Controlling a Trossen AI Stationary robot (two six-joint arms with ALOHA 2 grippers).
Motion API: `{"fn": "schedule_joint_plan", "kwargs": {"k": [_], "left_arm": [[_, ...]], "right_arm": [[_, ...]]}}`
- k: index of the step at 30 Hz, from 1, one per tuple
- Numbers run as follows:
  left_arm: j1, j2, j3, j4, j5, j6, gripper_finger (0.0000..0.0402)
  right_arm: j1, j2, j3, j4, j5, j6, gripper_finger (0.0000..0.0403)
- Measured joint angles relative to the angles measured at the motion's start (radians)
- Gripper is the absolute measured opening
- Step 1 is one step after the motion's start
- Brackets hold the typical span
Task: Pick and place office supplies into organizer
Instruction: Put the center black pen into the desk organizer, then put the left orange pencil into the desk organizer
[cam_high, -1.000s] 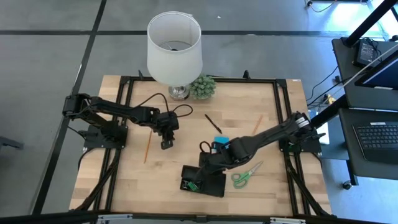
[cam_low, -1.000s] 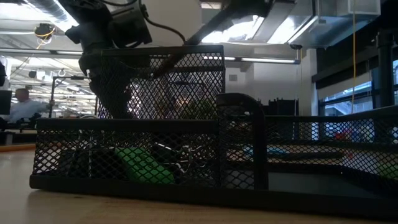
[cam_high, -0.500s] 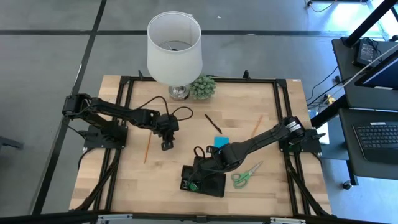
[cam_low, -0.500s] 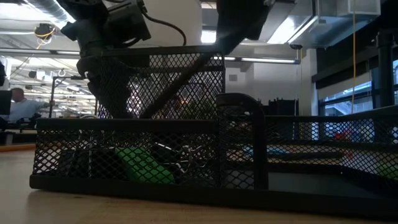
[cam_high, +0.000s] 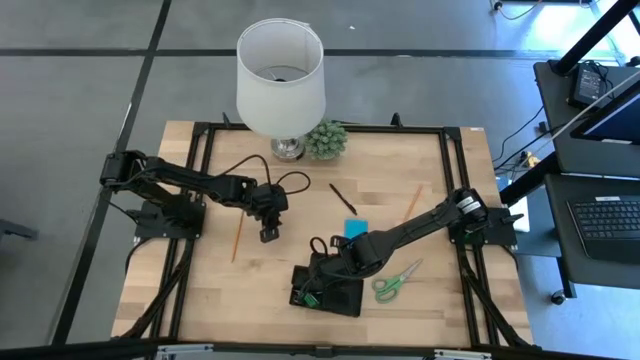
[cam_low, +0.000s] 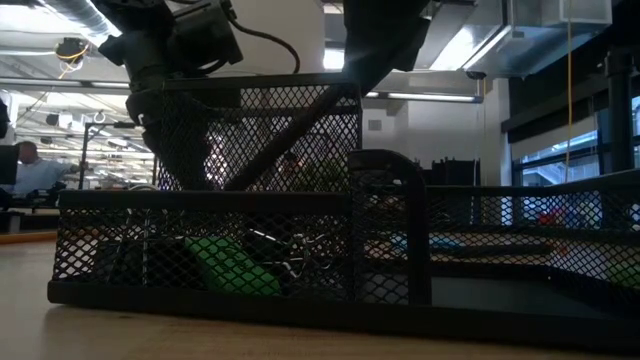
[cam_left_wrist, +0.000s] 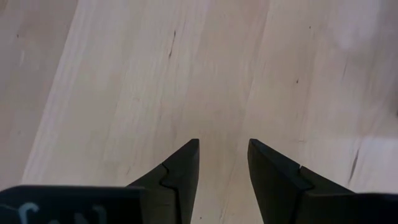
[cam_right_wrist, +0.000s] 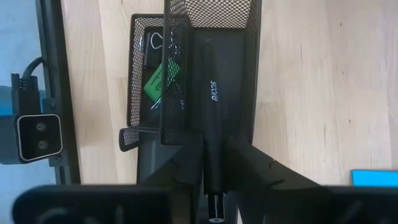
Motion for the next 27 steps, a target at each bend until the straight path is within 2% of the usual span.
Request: {"fn": "schedule_joint_plan", "kwargs": {"k": [9, 12, 21, 27], "left_arm": [[0.0, 0.0, 0.0, 0.005, 0.0, -0.017, 0.0129], [0.0, 0.0, 0.0, 0.004, 0.0, -0.03, 0.0129], [0.0, 0.0, 0.0, 0.002, -0.002, -0.093, 0.0129], [-0.003, -0.005, 0.0, -0.065, 0.007, -0.199, 0.0129]], "right_arm": [[-0.003, -0.001, 0.002, -0.013, -0.043, 0.0, 0.0132], [-0.003, -0.001, 0.047, -0.134, -0.052, 0.0, 0.0144], [-0.014, 0.0, 0.319, -0.412, -0.015, -0.056, 0.0148], [-0.061, -0.001, 0.503, -0.554, 0.017, -0.2, 0.0148]]}}
